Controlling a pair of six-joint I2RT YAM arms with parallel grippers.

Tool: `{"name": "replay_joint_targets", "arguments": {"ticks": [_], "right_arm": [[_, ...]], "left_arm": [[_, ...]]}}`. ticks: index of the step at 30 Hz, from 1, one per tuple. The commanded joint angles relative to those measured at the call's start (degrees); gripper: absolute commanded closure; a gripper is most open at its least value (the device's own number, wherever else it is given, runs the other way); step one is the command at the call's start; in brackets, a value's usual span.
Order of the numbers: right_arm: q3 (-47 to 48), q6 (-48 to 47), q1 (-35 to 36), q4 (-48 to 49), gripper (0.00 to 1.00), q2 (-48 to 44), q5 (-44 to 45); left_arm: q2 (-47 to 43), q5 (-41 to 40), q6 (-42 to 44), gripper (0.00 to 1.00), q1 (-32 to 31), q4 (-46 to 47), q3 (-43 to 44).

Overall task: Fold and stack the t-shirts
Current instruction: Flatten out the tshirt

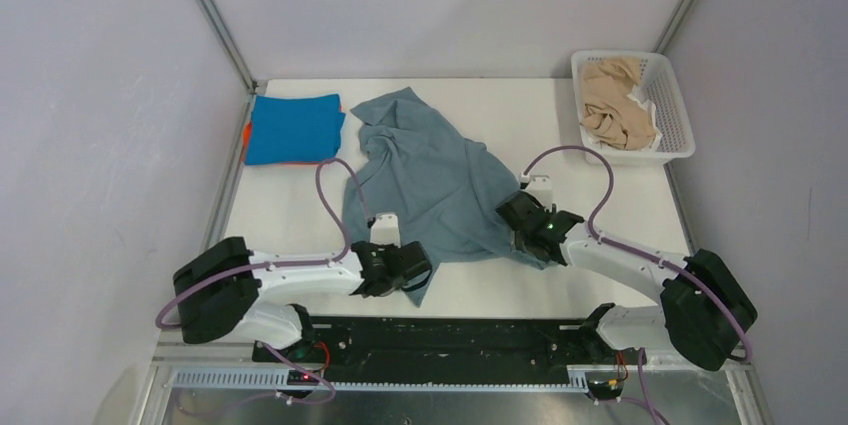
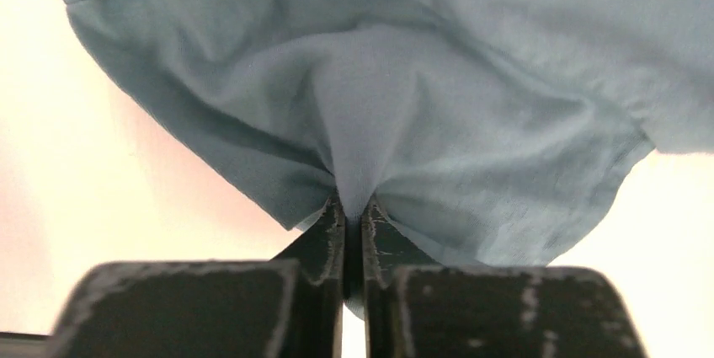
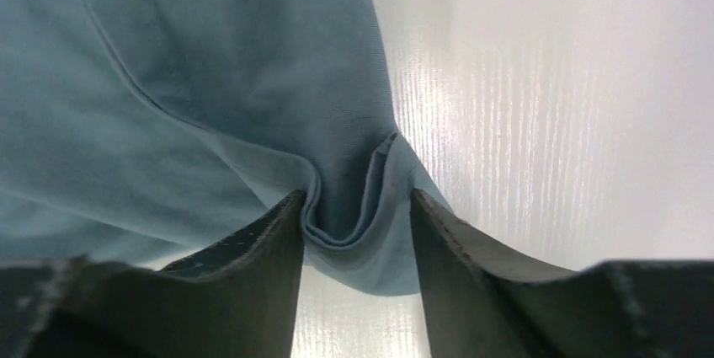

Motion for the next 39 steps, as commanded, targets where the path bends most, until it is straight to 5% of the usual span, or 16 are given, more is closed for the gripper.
{"name": "replay_joint_targets", "arguments": {"ticks": [1,6,14,25,29,32,39], "right_arm": [[1.7,1.9,-2.2,-0.3,0.52,-1.8,-0.3],[1.5,2.9,-5.0,0.0,0.76,-3.0,-2.7],[1.2,3.6,-8.1,-0.9,0.99,-14.5,-2.9],[9.0,0.1,-14.0,2.5,1.0,-38.1,-10.4],[19.5,-2.4,-14.2,1.5,1.0,-39.7,-14.1],[28.4,-3.1,-14.2,-0.4,1.0,-39.8,-18.8],[41.3,-3.6,-14.2,-3.6,1.0,-41.2,-26.3]], "left_arm": [[2.2,0.9,-3.1,0.99,3.8,2.0,-5.2],[-2.8,-3.3,-3.4,1.0,5.3,2.0,-7.2],[-22.1,-13.5,1.5,1.0,5.4,1.6,-8.1],[-50.7,-30.2,28.4,1.0,5.4,0.7,15.8],[-51.8,-26.0,41.4,1.0,5.4,5.7,28.7],[-49.3,-14.7,48.7,1.0,5.4,7.2,39.7],[-42.5,5.8,54.7,1.0,5.4,4.8,56.9]]}}
